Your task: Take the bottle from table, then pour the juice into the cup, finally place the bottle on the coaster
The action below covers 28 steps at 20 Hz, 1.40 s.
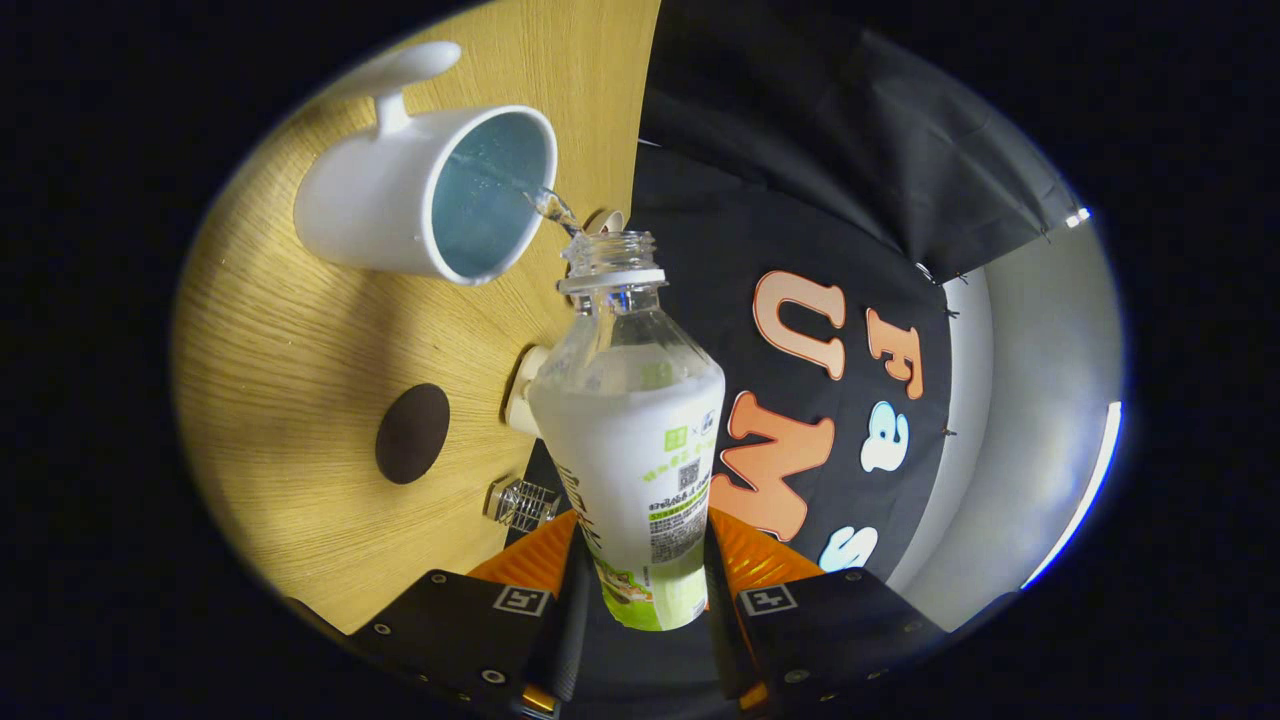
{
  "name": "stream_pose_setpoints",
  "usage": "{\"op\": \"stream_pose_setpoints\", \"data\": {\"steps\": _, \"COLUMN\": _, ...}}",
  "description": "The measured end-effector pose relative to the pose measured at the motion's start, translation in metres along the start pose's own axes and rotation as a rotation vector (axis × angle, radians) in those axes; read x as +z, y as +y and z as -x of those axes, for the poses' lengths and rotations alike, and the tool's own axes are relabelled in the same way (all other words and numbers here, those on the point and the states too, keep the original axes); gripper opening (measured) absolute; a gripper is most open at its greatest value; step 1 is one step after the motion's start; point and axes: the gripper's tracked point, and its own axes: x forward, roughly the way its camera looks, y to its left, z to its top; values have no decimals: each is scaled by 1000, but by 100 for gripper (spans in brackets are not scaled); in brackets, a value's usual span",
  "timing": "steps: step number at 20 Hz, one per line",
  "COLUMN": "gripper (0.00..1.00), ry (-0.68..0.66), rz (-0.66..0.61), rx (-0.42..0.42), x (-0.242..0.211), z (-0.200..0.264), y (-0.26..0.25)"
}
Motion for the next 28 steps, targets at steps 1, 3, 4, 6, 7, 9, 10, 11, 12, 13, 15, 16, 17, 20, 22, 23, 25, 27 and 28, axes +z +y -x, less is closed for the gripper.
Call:
{"op": "stream_pose_setpoints", "data": {"steps": 1, "gripper": 54, "ry": -2, "rz": 6, "rx": 1, "x": 0, "z": 0, "y": 0}}
{"op": "stream_pose_setpoints", "data": {"steps": 3, "gripper": 54, "ry": -10, "rz": 24, "rx": 3, "x": 2, "z": -1, "y": -2}}
{"op": "stream_pose_setpoints", "data": {"steps": 4, "gripper": 54, "ry": -17, "rz": 37, "rx": 1, "x": 3, "z": -1, "y": -2}}
{"op": "stream_pose_setpoints", "data": {"steps": 6, "gripper": 54, "ry": -26, "rz": 53, "rx": -4, "x": 5, "z": -2, "y": -6}}
{"op": "stream_pose_setpoints", "data": {"steps": 7, "gripper": 54, "ry": -28, "rz": 55, "rx": -6, "x": 5, "z": -2, "y": -7}}
{"op": "stream_pose_setpoints", "data": {"steps": 9, "gripper": 54, "ry": -33, "rz": 69, "rx": -10, "x": 6, "z": -3, "y": -7}}
{"op": "stream_pose_setpoints", "data": {"steps": 10, "gripper": 54, "ry": -37, "rz": 85, "rx": -14, "x": 7, "z": -2, "y": -7}}
{"op": "stream_pose_setpoints", "data": {"steps": 11, "gripper": 54, "ry": -41, "rz": 98, "rx": -18, "x": 8, "z": -1, "y": -8}}
{"op": "stream_pose_setpoints", "data": {"steps": 12, "gripper": 54, "ry": -44, "rz": 105, "rx": -19, "x": 7, "z": -2, "y": -7}}
{"op": "stream_pose_setpoints", "data": {"steps": 13, "gripper": 54, "ry": -48, "rz": 104, "rx": -13, "x": 8, "z": -1, "y": -5}}
{"op": "stream_pose_setpoints", "data": {"steps": 15, "gripper": 54, "ry": -58, "rz": 121, "rx": -12, "x": 8, "z": -2, "y": -3}}
{"op": "stream_pose_setpoints", "data": {"steps": 16, "gripper": 54, "ry": -62, "rz": 136, "rx": -14, "x": 8, "z": -1, "y": -4}}
{"op": "stream_pose_setpoints", "data": {"steps": 17, "gripper": 54, "ry": -64, "rz": 147, "rx": -18, "x": 7, "z": -2, "y": -5}}
{"op": "stream_pose_setpoints", "data": {"steps": 20, "gripper": 54, "ry": -63, "rz": 167, "rx": -31, "x": 1, "z": -4, "y": -10}}
{"op": "stream_pose_setpoints", "data": {"steps": 22, "gripper": 54, "ry": -70, "rz": 188, "rx": -43, "x": 3, "z": -7, "y": -15}}
{"op": "stream_pose_setpoints", "data": {"steps": 23, "gripper": 54, "ry": -73, "rz": 197, "rx": -47, "x": 4, "z": -7, "y": -18}}
{"op": "stream_pose_setpoints", "data": {"steps": 25, "gripper": 54, "ry": -80, "rz": 213, "rx": -58, "x": 4, "z": -9, "y": -21}}
{"op": "stream_pose_setpoints", "data": {"steps": 27, "gripper": 54, "ry": -86, "rz": 227, "rx": -60, "x": 5, "z": -11, "y": -25}}
{"op": "stream_pose_setpoints", "data": {"steps": 28, "gripper": 54, "ry": -91, "rz": 224, "rx": -57, "x": 4, "z": -14, "y": -27}}
